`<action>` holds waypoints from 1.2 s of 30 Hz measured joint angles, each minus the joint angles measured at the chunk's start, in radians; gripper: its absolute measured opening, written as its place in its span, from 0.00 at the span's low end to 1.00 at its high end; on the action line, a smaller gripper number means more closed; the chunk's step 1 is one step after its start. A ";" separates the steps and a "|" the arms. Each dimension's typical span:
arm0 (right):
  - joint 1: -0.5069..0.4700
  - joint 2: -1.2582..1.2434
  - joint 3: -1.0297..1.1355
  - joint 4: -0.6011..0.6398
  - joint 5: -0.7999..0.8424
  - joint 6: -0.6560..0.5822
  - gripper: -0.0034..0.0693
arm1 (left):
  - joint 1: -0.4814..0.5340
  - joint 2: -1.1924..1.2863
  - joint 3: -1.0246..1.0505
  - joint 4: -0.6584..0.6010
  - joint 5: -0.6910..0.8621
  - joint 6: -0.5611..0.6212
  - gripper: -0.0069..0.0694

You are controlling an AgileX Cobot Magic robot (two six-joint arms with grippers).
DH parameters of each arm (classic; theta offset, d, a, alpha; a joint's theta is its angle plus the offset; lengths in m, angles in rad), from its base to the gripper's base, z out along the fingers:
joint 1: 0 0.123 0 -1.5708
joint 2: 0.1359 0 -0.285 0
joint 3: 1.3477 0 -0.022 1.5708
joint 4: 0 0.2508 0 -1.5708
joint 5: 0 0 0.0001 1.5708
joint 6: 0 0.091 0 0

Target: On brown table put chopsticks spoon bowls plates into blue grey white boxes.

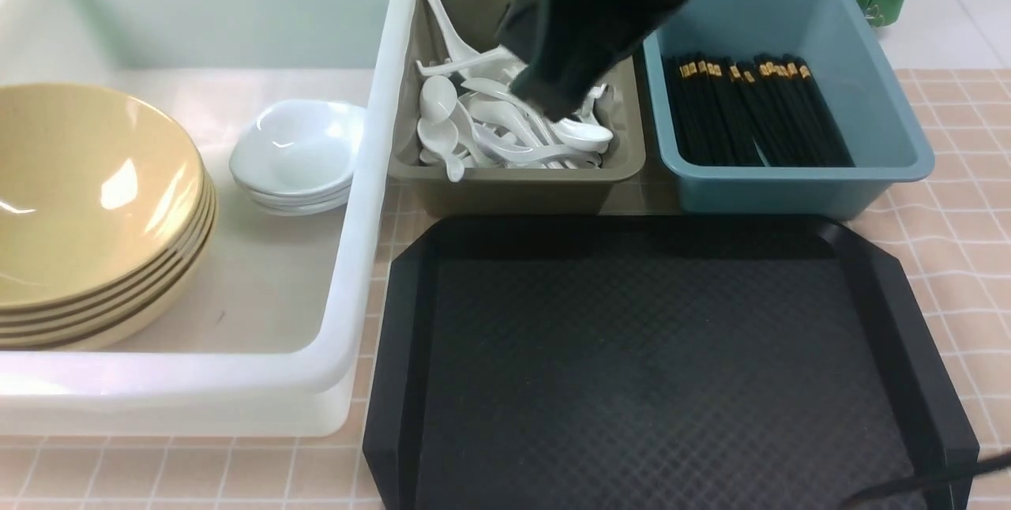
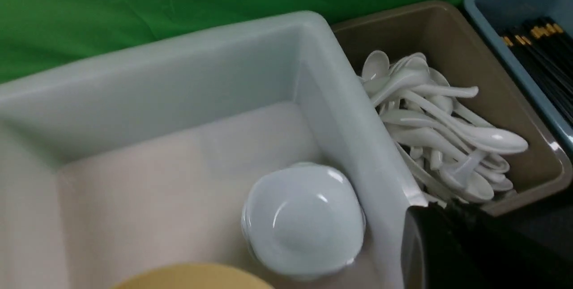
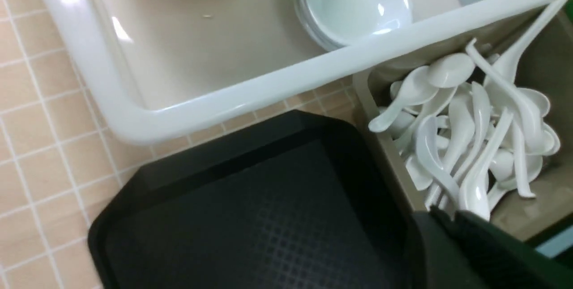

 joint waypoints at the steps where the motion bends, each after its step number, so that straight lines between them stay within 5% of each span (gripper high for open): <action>1: 0.000 -0.016 0.013 0.000 -0.008 0.001 0.18 | 0.000 -0.035 0.038 0.006 0.001 -0.005 0.09; 5: 0.000 -0.116 0.114 0.002 -0.076 0.005 0.18 | 0.000 -0.193 0.288 0.024 -0.054 -0.012 0.09; 13: 0.000 -0.375 0.463 0.026 -0.464 0.053 0.18 | 0.000 -0.705 0.992 0.028 -0.494 0.057 0.09; 19: 0.000 -0.507 0.686 0.027 -0.656 0.053 0.18 | 0.001 -1.029 1.328 0.028 -0.702 0.100 0.09; 31: 0.000 -0.742 1.013 0.051 -1.059 0.054 0.20 | 0.001 -1.220 1.464 -0.016 -0.732 0.075 0.10; 36: 0.000 -0.744 1.023 0.051 -1.089 0.054 0.20 | 0.001 -1.222 1.464 -0.026 -0.732 0.075 0.10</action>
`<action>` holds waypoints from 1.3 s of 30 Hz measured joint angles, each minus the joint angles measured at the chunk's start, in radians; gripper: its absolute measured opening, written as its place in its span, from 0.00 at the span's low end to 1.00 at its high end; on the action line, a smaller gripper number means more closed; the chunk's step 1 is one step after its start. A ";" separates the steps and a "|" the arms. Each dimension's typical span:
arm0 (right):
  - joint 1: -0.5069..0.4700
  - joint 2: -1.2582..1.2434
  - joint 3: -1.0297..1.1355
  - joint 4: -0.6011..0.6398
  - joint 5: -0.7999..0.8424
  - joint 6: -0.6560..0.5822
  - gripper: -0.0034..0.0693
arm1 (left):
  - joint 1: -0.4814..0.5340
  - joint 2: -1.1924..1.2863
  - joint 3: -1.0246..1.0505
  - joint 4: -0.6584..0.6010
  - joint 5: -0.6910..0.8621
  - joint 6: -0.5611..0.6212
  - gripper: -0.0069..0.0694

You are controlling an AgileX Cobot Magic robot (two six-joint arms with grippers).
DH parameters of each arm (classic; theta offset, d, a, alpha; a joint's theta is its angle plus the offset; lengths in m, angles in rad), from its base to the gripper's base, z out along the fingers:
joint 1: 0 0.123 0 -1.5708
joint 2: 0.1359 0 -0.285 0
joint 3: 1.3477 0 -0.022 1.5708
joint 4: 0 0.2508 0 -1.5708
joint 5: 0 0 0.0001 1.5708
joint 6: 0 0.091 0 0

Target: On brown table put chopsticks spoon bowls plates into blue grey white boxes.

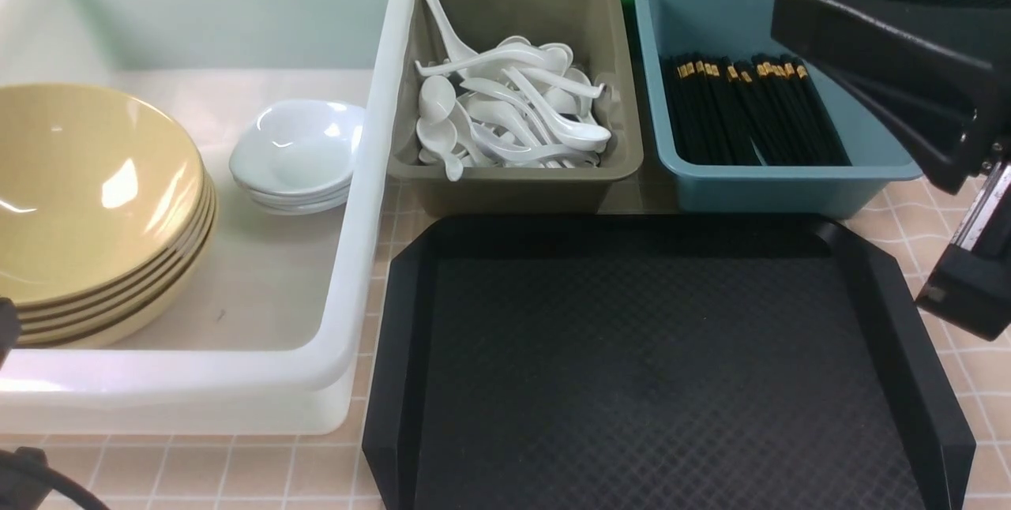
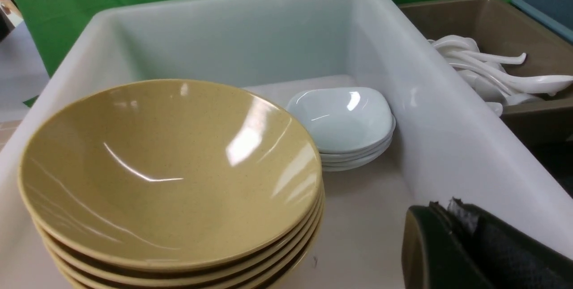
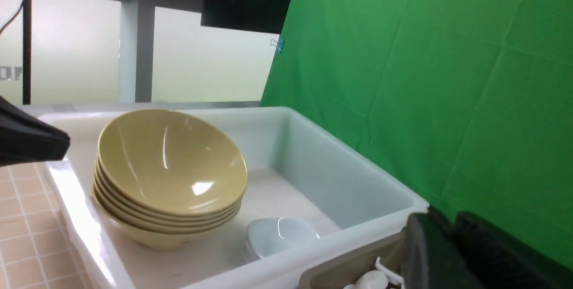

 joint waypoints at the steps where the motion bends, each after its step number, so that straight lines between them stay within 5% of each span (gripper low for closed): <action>1: 0.000 0.000 0.000 0.000 -0.001 0.000 0.21 | 0.000 0.000 0.000 -0.002 0.000 -0.001 0.10; 21: 0.000 0.021 0.002 0.000 0.023 0.028 0.22 | 0.000 0.000 0.001 -0.003 -0.002 -0.001 0.10; 30: -0.010 -0.005 0.065 0.001 0.013 0.131 0.10 | 0.000 0.000 0.001 -0.003 -0.002 -0.001 0.10; 33: -0.065 -0.059 0.150 0.001 -0.012 0.159 0.10 | 0.000 0.000 0.001 -0.003 -0.003 -0.001 0.10; 39: -0.346 -0.286 0.420 0.000 -0.024 0.282 0.10 | 0.000 0.000 0.001 -0.003 -0.003 -0.001 0.10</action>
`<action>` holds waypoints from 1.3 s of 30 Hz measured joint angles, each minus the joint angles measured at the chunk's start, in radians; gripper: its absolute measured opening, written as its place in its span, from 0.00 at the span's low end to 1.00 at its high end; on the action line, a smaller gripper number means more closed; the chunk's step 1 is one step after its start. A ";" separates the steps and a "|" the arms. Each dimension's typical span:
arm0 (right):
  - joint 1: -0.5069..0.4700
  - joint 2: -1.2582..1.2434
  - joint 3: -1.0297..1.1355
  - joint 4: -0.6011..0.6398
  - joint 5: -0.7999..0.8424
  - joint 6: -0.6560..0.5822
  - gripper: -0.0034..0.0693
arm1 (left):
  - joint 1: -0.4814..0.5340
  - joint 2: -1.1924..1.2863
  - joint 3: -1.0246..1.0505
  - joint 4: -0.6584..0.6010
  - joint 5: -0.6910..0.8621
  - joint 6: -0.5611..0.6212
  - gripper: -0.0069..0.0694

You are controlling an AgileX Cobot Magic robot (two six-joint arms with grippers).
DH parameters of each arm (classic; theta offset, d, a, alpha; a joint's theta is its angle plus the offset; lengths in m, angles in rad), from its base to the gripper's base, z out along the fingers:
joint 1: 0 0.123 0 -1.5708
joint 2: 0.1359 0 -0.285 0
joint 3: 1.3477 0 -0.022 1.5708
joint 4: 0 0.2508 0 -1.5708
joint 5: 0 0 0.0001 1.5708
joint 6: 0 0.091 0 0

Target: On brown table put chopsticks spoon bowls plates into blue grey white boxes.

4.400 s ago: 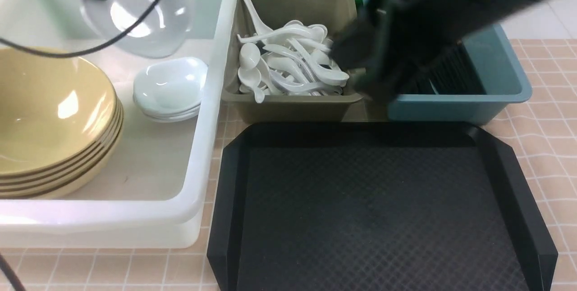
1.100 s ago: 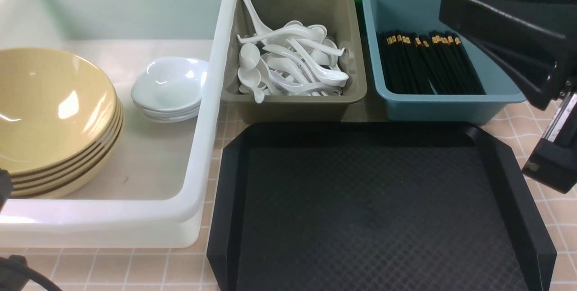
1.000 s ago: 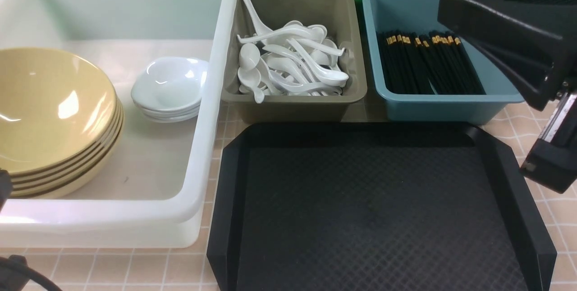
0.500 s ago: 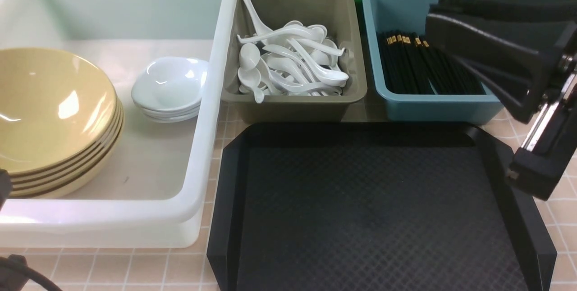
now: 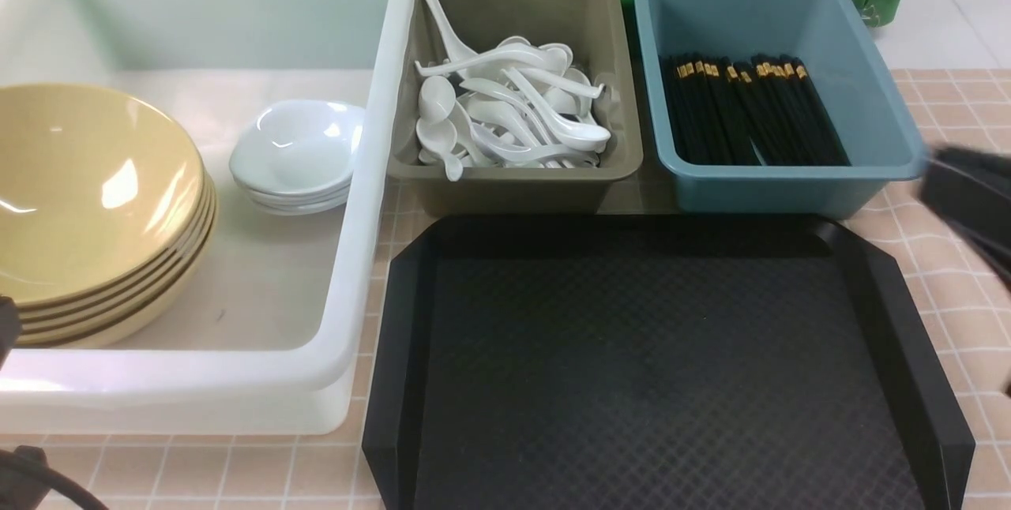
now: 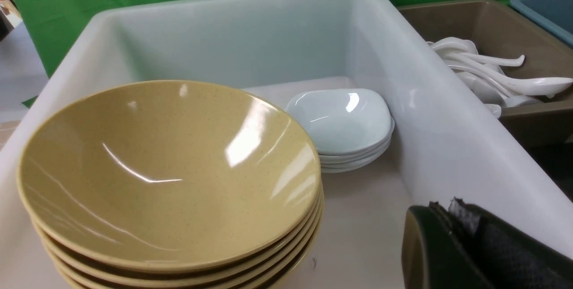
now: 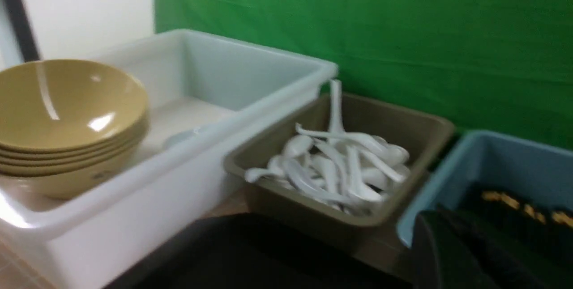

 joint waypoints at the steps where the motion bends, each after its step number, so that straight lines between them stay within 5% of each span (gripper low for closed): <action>1: -0.052 -0.039 0.045 -0.006 -0.003 0.003 0.10 | 0.000 0.000 0.000 0.000 0.000 0.000 0.10; 9: -0.331 -0.367 0.354 -0.113 0.042 0.088 0.10 | 0.000 0.000 0.000 0.000 0.000 0.000 0.10; 16: -0.481 -0.552 0.479 -0.150 0.127 0.158 0.10 | 0.000 0.000 0.000 0.000 0.000 0.000 0.10; 39: -0.576 -0.570 0.484 -0.154 0.241 0.177 0.10 | 0.000 0.000 0.000 0.000 -0.001 -0.003 0.10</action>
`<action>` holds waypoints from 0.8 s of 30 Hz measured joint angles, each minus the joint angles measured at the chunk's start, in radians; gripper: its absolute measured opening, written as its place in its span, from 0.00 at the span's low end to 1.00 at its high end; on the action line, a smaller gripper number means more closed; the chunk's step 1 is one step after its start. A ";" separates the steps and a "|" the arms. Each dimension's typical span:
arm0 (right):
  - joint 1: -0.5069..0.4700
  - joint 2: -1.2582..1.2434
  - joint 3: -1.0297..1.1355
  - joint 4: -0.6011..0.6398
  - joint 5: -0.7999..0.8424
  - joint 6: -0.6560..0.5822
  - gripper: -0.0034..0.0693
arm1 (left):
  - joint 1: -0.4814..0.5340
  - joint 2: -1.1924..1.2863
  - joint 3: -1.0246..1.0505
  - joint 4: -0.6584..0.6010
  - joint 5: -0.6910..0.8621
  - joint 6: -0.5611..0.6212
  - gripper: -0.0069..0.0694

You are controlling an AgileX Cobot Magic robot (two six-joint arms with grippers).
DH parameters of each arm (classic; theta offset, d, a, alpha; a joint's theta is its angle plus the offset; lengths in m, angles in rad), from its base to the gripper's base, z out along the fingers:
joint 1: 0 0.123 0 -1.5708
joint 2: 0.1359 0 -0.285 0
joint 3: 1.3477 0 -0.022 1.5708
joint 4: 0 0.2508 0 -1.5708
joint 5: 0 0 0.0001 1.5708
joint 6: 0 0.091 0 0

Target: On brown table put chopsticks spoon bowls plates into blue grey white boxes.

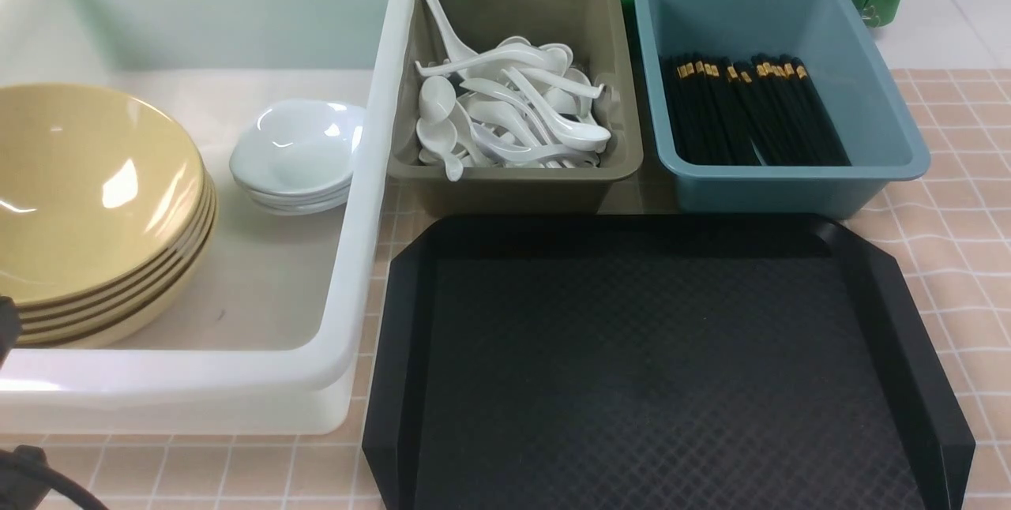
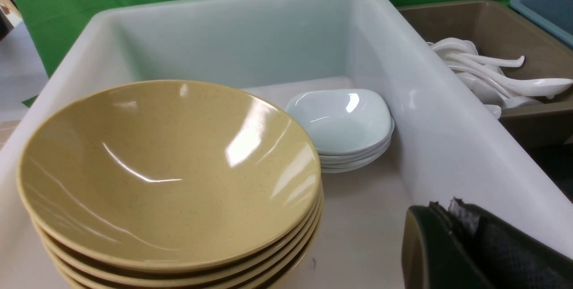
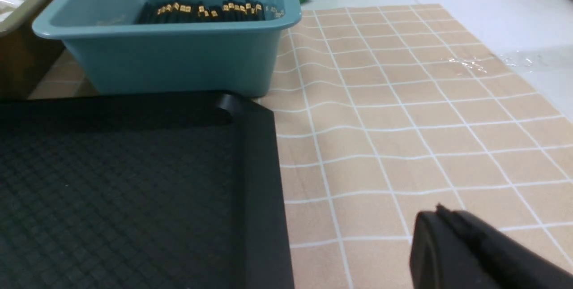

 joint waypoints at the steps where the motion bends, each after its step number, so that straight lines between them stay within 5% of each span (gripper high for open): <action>1: 0.000 0.000 0.000 0.000 0.000 0.001 0.10 | 0.000 0.000 0.000 0.000 0.000 0.000 0.10; 24: 0.000 0.000 0.000 0.000 0.000 0.001 0.11 | -0.006 0.000 0.000 0.001 0.000 0.000 0.10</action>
